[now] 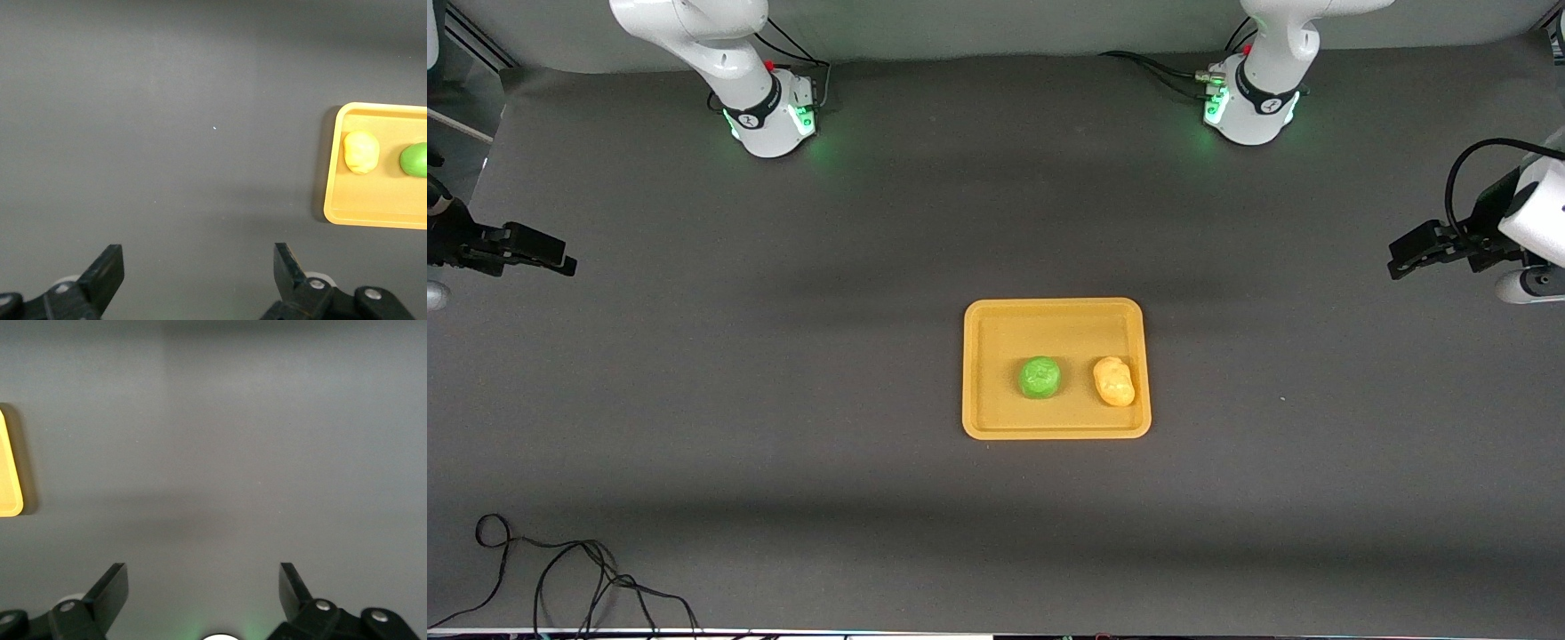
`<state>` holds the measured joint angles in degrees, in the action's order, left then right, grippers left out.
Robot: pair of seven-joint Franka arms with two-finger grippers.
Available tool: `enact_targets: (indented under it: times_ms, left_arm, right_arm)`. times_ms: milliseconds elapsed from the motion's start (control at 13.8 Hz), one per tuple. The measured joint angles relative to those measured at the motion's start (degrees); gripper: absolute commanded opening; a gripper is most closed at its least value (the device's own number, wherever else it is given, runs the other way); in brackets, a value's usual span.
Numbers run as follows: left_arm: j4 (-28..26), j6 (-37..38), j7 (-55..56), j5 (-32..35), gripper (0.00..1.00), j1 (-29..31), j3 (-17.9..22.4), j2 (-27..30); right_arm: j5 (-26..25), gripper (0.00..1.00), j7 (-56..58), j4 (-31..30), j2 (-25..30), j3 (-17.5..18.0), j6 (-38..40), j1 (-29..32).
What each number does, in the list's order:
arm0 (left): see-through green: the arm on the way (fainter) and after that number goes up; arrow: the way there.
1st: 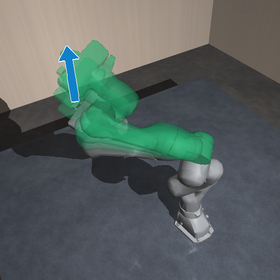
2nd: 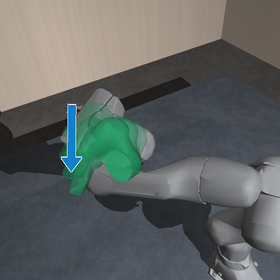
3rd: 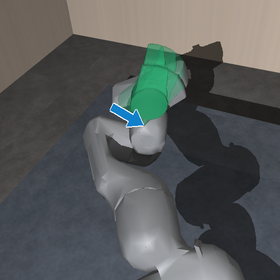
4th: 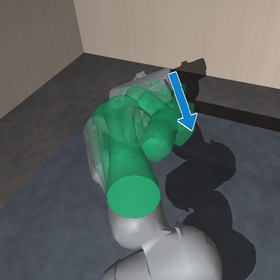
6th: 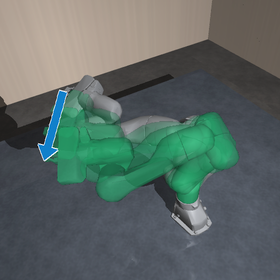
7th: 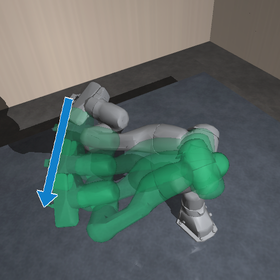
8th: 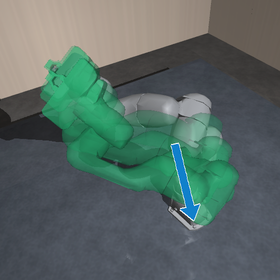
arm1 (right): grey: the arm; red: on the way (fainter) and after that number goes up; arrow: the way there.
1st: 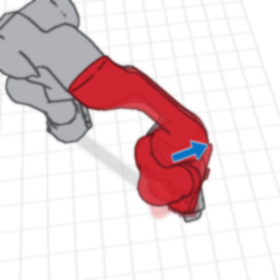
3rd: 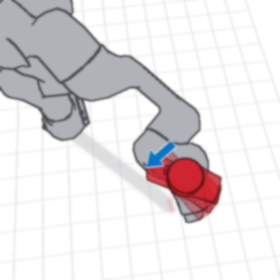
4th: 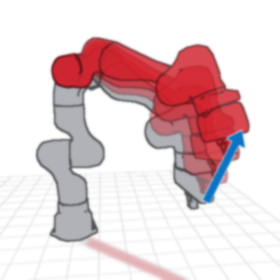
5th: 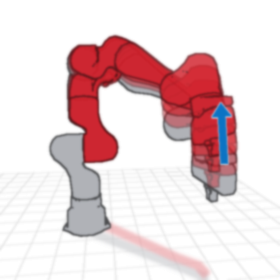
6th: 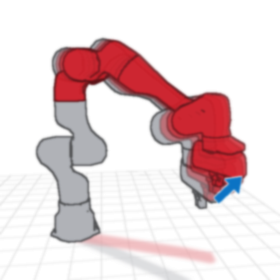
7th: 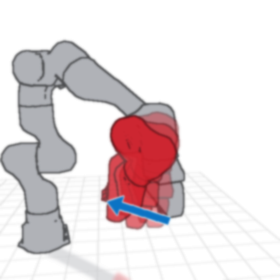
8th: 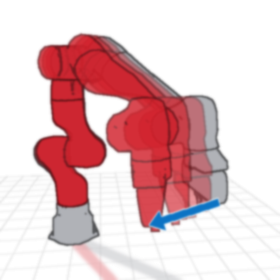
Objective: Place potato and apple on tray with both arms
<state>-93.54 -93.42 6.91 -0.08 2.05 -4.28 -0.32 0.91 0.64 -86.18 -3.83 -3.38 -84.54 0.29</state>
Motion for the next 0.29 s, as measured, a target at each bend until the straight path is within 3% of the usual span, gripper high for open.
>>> enact_targets:
  times_ms: [291]
  left_arm:
    - [0.0,0.0,-1.0,0.0,1.0,0.1,0.2,0.0]
  right_arm:
    - [-0.5,1.0,0.0,-0.1,0.0,0.0,0.0,0.0]
